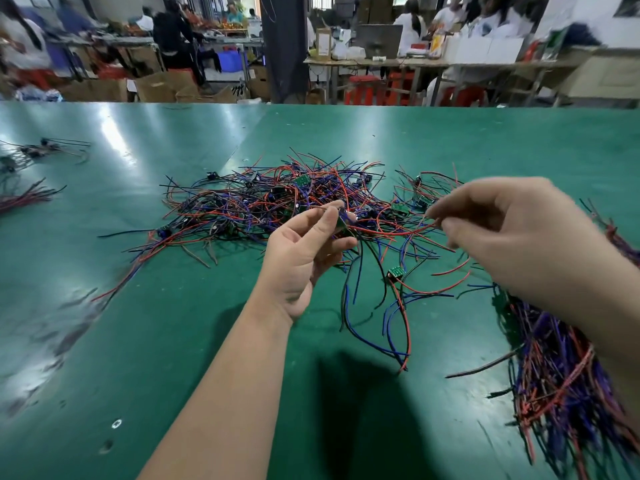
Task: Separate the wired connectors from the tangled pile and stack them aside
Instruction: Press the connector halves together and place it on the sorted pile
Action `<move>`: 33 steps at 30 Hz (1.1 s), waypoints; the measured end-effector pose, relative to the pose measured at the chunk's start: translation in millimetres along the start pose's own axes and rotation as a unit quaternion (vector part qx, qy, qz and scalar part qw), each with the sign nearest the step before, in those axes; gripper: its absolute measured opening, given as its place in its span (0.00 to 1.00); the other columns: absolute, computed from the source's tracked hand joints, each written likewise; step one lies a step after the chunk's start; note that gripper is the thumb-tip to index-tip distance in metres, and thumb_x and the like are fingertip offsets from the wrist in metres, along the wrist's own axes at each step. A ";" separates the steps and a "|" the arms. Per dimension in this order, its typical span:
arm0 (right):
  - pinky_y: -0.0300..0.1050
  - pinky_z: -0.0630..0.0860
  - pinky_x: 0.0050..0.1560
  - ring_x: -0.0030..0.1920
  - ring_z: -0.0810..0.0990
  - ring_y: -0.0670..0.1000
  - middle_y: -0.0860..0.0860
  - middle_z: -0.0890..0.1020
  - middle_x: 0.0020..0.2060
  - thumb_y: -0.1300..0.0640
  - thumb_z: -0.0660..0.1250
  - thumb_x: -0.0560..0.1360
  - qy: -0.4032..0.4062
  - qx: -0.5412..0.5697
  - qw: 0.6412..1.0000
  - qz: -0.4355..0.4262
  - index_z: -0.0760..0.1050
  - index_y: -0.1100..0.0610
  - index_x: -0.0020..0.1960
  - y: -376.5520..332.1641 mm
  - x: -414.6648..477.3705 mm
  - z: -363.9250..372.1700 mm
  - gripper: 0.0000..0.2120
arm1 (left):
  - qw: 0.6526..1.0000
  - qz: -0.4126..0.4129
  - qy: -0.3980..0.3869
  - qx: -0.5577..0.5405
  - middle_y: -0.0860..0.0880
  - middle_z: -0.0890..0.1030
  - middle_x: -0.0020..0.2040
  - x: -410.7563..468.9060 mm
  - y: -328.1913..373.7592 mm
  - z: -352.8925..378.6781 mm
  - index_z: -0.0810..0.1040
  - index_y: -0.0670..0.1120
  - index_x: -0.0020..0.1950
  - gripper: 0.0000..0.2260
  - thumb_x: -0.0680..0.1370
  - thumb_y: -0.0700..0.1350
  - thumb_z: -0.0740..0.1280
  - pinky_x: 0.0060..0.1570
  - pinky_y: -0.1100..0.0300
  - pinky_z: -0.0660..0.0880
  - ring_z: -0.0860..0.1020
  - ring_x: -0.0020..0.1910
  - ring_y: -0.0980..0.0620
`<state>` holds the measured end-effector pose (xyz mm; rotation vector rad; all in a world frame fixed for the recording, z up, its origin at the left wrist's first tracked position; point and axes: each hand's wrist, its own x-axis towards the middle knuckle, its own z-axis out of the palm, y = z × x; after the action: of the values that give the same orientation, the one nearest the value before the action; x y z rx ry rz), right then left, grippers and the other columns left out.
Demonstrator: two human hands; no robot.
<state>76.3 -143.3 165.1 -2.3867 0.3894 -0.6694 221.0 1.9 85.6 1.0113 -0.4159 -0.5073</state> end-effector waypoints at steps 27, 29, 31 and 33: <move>0.34 0.72 0.32 0.34 0.77 0.48 0.54 0.85 0.43 0.38 0.72 0.62 -0.214 0.296 0.924 0.112 0.84 0.56 0.44 20.4 -27.8 -0.5 0.22 | 0.992 -0.002 -0.117 0.045 0.52 0.82 0.34 -11.8 -12.1 27.2 0.85 0.49 0.40 0.06 0.65 0.43 0.71 0.37 0.67 0.77 0.80 0.31 0.57; 0.34 0.72 0.32 0.32 0.75 0.47 0.56 0.85 0.41 0.32 0.74 0.58 -0.207 0.331 0.917 0.081 0.84 0.55 0.45 25.3 -28.7 -10.8 0.29 | 0.987 -0.016 -0.142 0.073 0.54 0.80 0.32 -12.1 -12.4 25.2 0.85 0.50 0.42 0.06 0.67 0.43 0.70 0.36 0.69 0.76 0.77 0.29 0.59; 0.34 0.71 0.30 0.29 0.73 0.45 0.55 0.84 0.39 0.32 0.75 0.57 -0.205 0.421 0.879 0.084 0.85 0.56 0.47 28.7 -28.2 -17.1 0.31 | 0.976 -0.041 -0.190 0.097 0.56 0.78 0.31 -14.0 -12.5 25.1 0.85 0.51 0.44 0.07 0.69 0.44 0.69 0.34 0.70 0.73 0.74 0.29 0.61; 0.32 0.71 0.33 0.29 0.73 0.46 0.53 0.85 0.44 0.34 0.73 0.59 -0.204 0.502 0.835 0.096 0.83 0.55 0.52 31.0 -26.4 -19.4 0.31 | 0.962 -0.067 -0.234 0.126 0.56 0.79 0.33 -17.1 -12.8 27.0 0.84 0.50 0.47 0.08 0.71 0.45 0.67 0.33 0.71 0.72 0.72 0.29 0.61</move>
<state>40.4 -165.2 148.8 -1.3813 0.0409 -0.1552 189.6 -12.4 85.5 1.1672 -0.8550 -0.8366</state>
